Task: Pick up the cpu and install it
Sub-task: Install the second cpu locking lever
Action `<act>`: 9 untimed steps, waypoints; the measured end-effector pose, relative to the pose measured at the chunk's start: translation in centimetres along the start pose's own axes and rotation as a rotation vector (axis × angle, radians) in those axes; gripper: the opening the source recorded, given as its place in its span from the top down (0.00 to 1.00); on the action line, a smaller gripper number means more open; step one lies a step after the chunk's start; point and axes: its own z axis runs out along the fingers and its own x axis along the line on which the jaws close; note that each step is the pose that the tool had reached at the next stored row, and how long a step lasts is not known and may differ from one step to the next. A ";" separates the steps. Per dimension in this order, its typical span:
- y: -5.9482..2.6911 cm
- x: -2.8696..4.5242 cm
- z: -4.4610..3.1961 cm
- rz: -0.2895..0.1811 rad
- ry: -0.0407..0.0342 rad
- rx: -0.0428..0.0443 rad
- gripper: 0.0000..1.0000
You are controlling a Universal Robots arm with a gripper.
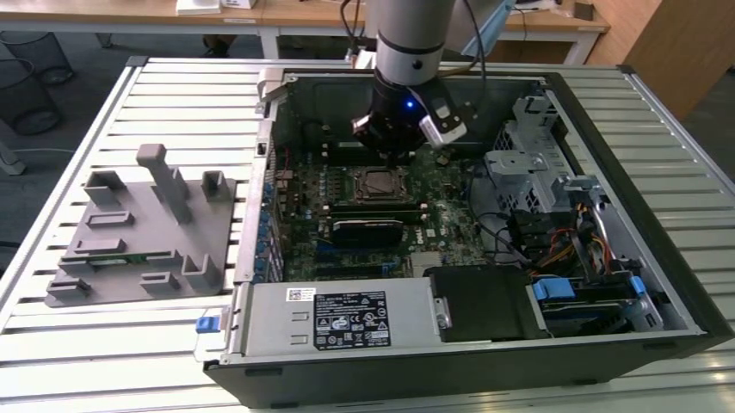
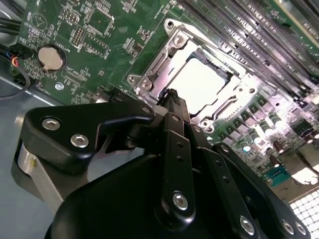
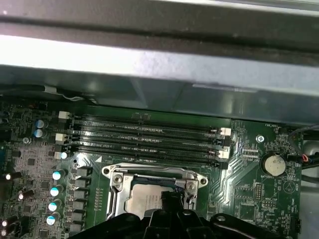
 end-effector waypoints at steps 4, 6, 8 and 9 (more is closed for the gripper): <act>-0.51 0.04 -0.03 0.000 -0.0001 -0.0002 0.89; -0.78 0.06 -0.05 0.000 -0.0001 -0.0001 0.89; -1.05 0.09 -0.08 0.000 0.0000 0.0000 0.89; -1.13 0.10 -0.09 0.000 -0.0001 -0.0001 0.89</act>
